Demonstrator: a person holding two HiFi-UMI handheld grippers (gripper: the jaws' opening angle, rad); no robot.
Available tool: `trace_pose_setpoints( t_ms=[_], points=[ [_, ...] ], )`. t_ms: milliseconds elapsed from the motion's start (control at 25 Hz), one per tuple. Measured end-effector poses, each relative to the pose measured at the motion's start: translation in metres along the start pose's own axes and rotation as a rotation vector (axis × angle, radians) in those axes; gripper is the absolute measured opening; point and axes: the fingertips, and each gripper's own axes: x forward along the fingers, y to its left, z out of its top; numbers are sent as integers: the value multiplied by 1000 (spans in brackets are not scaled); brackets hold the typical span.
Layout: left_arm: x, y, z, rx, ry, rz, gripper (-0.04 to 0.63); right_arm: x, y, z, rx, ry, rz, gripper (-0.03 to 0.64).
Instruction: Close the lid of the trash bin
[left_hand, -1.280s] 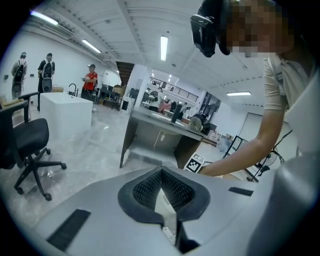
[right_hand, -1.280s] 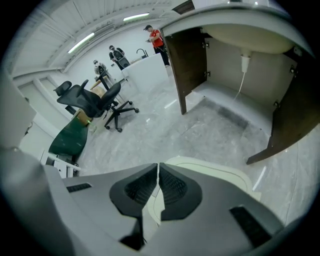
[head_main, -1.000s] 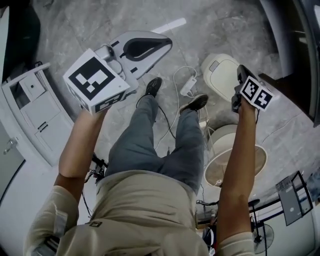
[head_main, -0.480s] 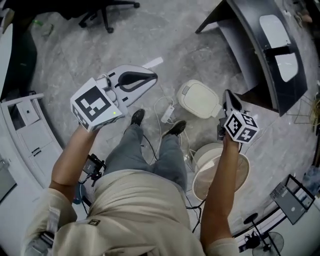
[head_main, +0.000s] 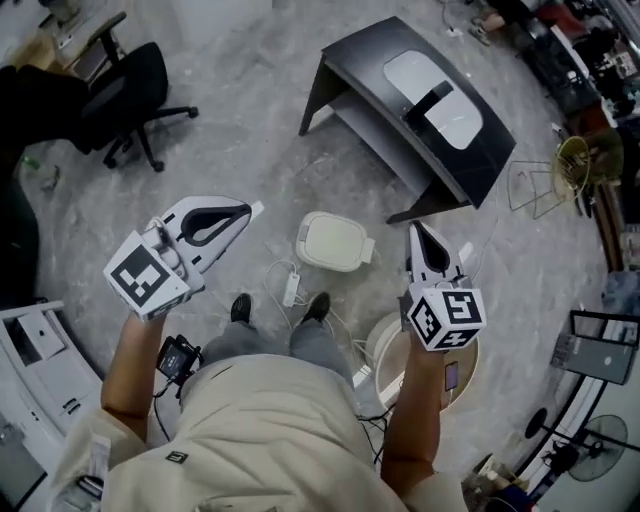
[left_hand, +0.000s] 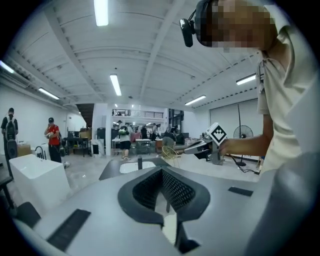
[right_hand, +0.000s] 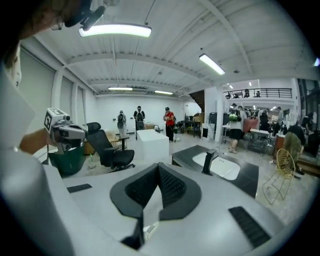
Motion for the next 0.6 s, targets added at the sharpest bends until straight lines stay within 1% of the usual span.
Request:
trace_pose_setpoints(
  t_ms=[160,280,320,400,520,600],
  points=[
    [-5,-23,24,49,-36,-41,15,-57,11,39,-31,-102,-42,21],
    [-5,-43,47,128,-90,-82,15,-96,15,62,-45,-159,-75,21],
    [-6,-51,53,143,-96,-94,15,-107,16,67,-49,-174,-84,21],
    [-7,-65,59,157,-97,-112,15,-129,17,74,-54,-198,-102,21],
    [-12,-83,63,159,-90,-131,15,-155,18,76,-51,-225,-130,21],
    [-15,-89,65,178,-109,-141,15,-165,20,73,-51,-237,-146,21]
  ],
)
